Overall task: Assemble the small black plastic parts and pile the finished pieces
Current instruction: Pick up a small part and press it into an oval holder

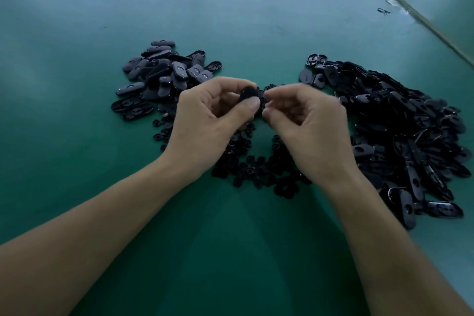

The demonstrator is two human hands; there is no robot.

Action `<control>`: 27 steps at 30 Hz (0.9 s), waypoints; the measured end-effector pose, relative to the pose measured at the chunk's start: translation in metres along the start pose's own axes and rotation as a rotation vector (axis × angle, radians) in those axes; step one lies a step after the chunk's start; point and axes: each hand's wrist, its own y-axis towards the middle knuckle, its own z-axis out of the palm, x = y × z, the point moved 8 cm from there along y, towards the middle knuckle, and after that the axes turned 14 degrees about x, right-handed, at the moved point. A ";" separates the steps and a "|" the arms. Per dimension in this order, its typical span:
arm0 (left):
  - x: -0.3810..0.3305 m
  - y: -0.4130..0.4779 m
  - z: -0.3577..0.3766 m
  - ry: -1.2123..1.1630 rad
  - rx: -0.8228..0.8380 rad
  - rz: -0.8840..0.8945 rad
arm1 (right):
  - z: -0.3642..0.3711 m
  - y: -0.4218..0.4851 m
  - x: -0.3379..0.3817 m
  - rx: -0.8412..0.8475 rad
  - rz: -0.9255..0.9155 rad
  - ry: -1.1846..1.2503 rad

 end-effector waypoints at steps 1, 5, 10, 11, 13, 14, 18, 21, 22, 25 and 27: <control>0.001 0.000 -0.002 -0.033 -0.022 0.006 | 0.006 0.000 0.000 0.053 0.017 -0.171; 0.000 0.000 -0.005 -0.078 -0.064 0.043 | 0.023 0.000 -0.003 0.217 0.080 -0.468; -0.004 0.000 -0.006 -0.060 -0.085 0.060 | 0.029 0.002 0.000 0.231 0.092 -0.481; -0.005 -0.001 -0.006 -0.059 -0.087 0.060 | 0.029 0.002 0.000 0.226 0.096 -0.476; -0.005 -0.001 -0.007 -0.060 -0.090 0.052 | 0.030 0.003 -0.001 0.218 0.102 -0.467; -0.004 -0.001 -0.007 -0.059 -0.090 0.044 | 0.029 0.003 0.000 0.215 0.101 -0.463; -0.002 -0.002 -0.008 -0.070 -0.092 0.017 | 0.026 0.002 0.003 0.182 0.078 -0.425; 0.001 -0.002 -0.010 -0.103 -0.110 -0.003 | 0.021 0.002 0.007 0.130 0.043 -0.368; 0.001 -0.002 -0.010 -0.116 -0.115 -0.011 | 0.019 0.001 0.007 0.108 0.039 -0.340; 0.002 -0.002 -0.010 -0.146 -0.132 -0.024 | 0.009 -0.001 0.006 0.024 0.037 -0.277; 0.002 -0.002 -0.010 -0.163 -0.140 -0.035 | 0.003 -0.004 0.006 -0.033 0.030 -0.238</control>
